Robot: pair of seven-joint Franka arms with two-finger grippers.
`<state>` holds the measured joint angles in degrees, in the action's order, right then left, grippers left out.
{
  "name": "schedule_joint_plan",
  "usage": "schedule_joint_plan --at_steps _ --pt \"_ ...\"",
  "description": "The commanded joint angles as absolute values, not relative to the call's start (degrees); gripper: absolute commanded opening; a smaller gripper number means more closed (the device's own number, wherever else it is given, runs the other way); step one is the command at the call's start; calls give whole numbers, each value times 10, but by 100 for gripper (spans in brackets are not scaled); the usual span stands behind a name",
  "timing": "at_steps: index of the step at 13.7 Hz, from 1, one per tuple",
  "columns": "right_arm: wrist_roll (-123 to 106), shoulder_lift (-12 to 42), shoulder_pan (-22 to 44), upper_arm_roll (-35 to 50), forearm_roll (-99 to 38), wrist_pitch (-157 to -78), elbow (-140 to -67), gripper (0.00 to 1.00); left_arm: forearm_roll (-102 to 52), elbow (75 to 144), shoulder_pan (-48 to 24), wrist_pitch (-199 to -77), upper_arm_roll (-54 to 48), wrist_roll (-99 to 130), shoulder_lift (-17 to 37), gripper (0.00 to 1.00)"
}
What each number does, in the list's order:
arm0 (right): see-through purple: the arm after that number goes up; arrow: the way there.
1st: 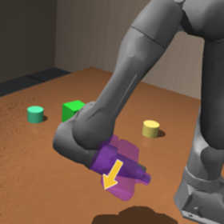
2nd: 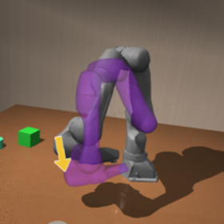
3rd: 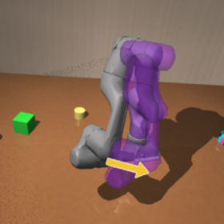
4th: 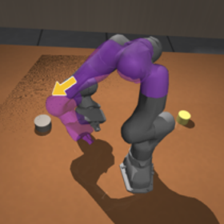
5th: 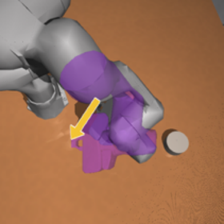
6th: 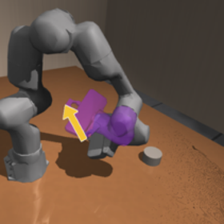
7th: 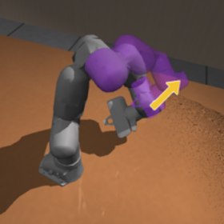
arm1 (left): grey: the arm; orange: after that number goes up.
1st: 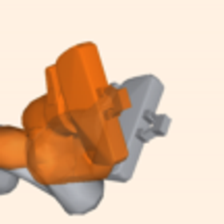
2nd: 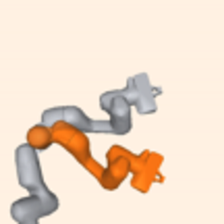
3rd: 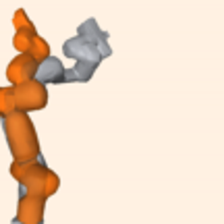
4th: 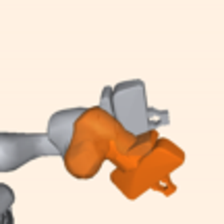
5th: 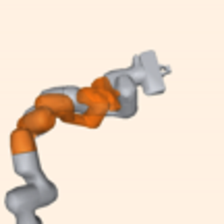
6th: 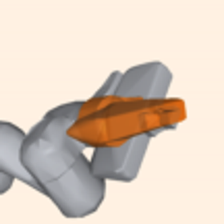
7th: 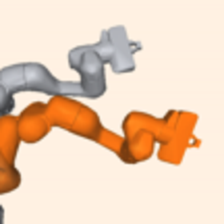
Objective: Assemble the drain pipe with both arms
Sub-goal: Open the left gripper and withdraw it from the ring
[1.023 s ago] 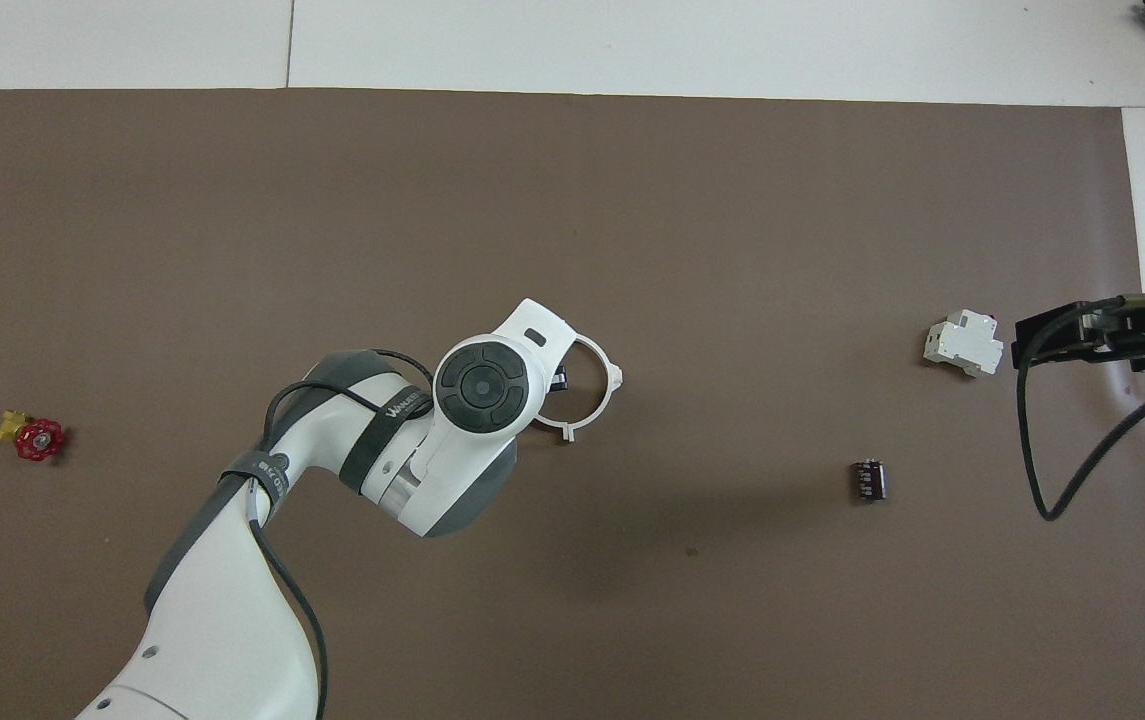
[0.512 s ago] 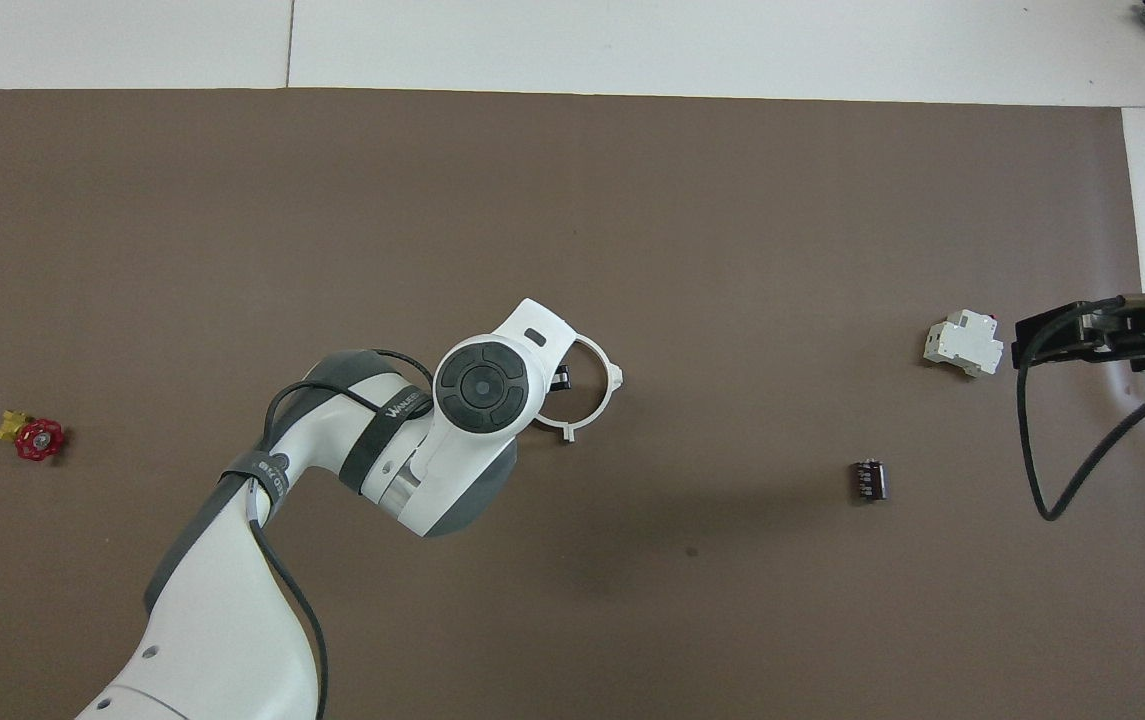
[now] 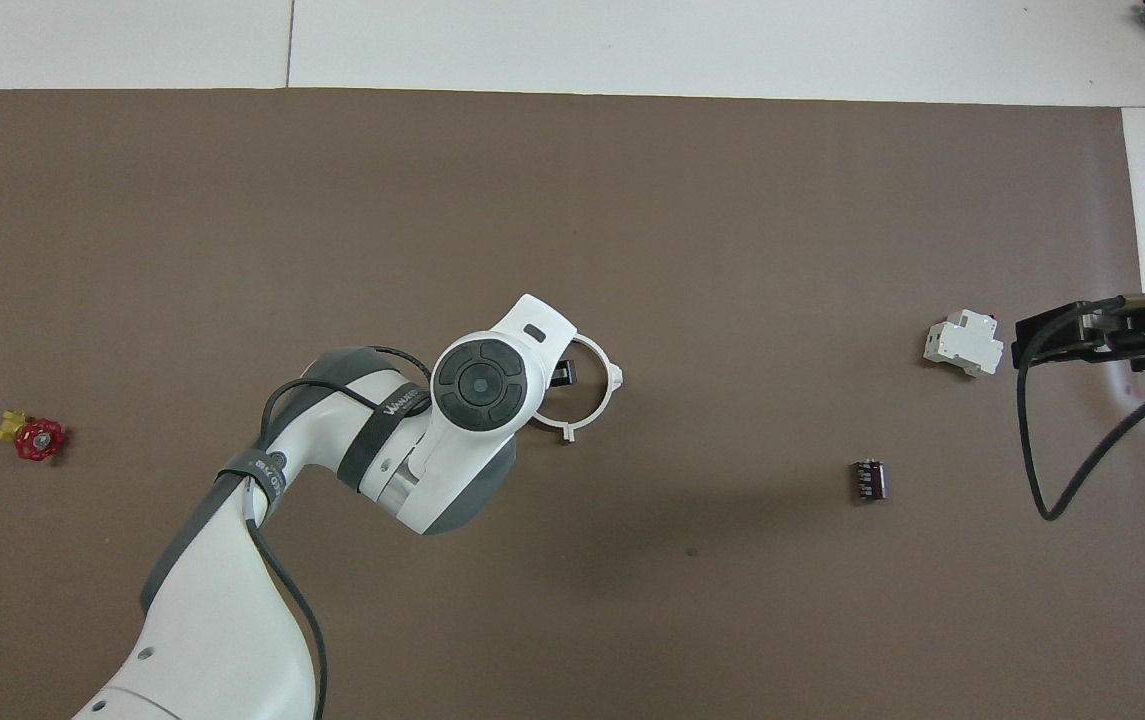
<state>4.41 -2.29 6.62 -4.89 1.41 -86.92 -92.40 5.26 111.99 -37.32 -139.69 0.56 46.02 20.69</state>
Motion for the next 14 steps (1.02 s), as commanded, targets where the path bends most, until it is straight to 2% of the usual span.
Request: schedule_joint_plan --at_steps 1,7,14 --pt "34 -33 63 -47 4 -877 -933 100 65 1125 -355 -1355 12 454 170 100" --pt "34 -33 63 -47 4 -877 -933 100 58 1130 -275 -1263 10 325 97 100" --pt "34 -33 63 -48 4 -877 -933 100 -19 1129 -123 -1130 11 56 19 100"
